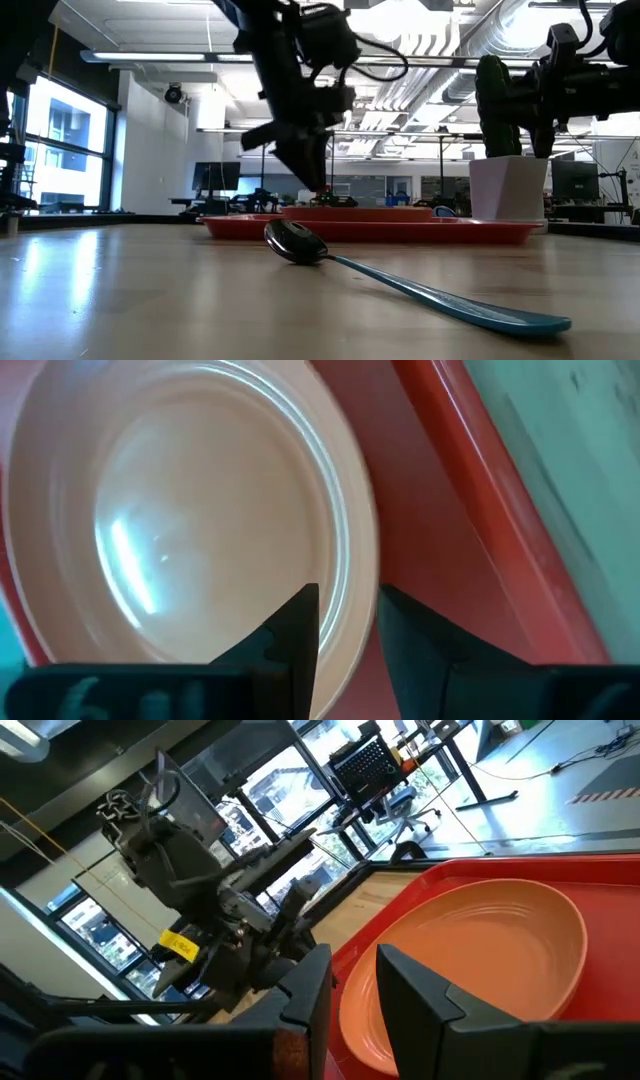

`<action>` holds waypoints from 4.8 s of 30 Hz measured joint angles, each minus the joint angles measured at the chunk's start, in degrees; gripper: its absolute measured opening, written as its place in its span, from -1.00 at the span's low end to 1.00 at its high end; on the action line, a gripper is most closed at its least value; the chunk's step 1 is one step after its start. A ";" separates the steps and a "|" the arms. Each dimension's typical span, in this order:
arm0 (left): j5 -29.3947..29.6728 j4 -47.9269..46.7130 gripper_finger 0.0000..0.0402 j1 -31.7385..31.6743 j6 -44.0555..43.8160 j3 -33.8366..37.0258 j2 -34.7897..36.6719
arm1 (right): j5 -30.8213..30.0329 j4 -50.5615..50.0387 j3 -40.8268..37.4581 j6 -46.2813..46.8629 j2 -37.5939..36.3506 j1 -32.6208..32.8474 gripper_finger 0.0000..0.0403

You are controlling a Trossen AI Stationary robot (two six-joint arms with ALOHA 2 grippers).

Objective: Pick and place plate/cup/fork/spoon on tray
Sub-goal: Put the blue cup on the orange tray on the top right of the orange plate

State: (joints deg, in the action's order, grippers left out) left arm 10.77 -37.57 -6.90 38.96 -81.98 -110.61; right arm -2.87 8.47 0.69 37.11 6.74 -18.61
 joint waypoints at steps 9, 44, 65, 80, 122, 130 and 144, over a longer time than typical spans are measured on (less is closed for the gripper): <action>0.55 -11.06 -0.53 -0.86 -11.78 -9.29 0.02 | 5.52 2.37 0.00 14.23 0.00 0.01 -0.63; 0.98 -29.92 -0.53 -2.19 -47.87 -12.02 15.45 | 19.88 -40.37 35.82 0.41 5.09 0.01 -0.63; 7.04 -24.27 -0.53 2.55 -69.78 5.38 27.80 | 30.95 -68.83 47.23 7.81 17.08 2.00 -0.63; 8.29 -25.06 -0.53 3.72 -68.79 6.37 27.85 | 26.07 -61.22 47.23 22.29 31.98 23.76 -0.63; 8.33 -22.07 -0.53 3.69 -68.77 6.30 27.85 | 3.65 -56.64 47.25 40.12 55.58 59.64 -0.63; 8.33 -22.07 -0.53 3.67 -68.77 6.30 27.82 | 4.08 -59.19 47.25 38.88 55.58 59.64 -0.63; 9.00 -22.11 -0.53 3.65 -67.31 6.30 27.80 | 6.07 -57.78 47.25 36.81 60.56 59.80 -0.63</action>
State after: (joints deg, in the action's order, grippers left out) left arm 19.77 -59.68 -3.25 -28.34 -75.68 -82.81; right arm 3.20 -49.30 47.94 73.92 67.30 41.19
